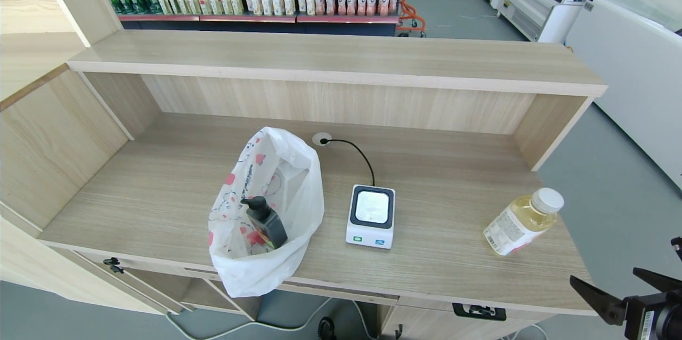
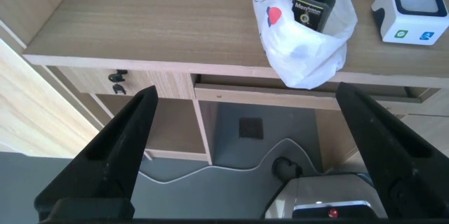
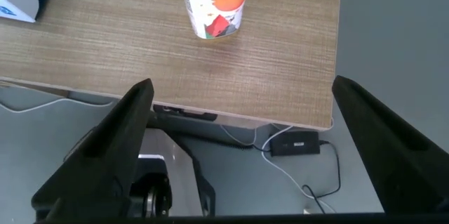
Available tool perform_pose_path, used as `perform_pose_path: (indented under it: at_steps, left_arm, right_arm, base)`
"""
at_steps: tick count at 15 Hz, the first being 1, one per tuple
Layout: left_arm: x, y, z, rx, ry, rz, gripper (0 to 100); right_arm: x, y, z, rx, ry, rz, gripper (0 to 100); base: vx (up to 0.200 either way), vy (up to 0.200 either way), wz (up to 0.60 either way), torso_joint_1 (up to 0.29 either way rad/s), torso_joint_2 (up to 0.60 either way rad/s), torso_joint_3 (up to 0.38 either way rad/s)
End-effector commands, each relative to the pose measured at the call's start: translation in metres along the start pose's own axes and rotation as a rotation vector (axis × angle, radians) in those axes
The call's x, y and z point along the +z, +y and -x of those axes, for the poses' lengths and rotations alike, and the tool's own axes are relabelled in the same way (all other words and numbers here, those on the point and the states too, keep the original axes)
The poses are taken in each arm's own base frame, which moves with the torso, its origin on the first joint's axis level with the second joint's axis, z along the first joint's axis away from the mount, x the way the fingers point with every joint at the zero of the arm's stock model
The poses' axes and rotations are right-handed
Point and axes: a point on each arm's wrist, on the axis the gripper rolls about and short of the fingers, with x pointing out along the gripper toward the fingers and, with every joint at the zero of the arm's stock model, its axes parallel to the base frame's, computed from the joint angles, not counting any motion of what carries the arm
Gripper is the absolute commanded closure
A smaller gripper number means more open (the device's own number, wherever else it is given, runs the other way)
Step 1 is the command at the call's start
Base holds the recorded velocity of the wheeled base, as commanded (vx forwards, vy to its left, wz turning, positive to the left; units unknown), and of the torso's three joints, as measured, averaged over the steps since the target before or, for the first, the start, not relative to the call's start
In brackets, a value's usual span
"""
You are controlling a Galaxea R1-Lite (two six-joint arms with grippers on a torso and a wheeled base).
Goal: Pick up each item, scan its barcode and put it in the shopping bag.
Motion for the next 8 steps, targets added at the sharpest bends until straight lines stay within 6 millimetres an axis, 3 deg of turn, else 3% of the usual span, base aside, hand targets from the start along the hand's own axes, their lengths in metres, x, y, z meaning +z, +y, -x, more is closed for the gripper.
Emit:
perform_pose_path:
  at_steps: [1,8]
  left_arm:
    - [0.0000,0.0000,0.0000,0.000,0.000,0.000,0]
    - [0.0000,0.0000,0.0000,0.000,0.000,0.003,0]
  right_arm:
    - [-0.0008,-0.0001,-0.0001,-0.002,0.004,-0.004,0]
    - [-0.0035,-0.0001,0.0013,-0.006,0.011,-0.005,0]
  base:
    - [0.000,0.000,0.00,0.000,0.00,0.000]
    - [0.000,0.000,0.00,0.000,0.00,0.000]
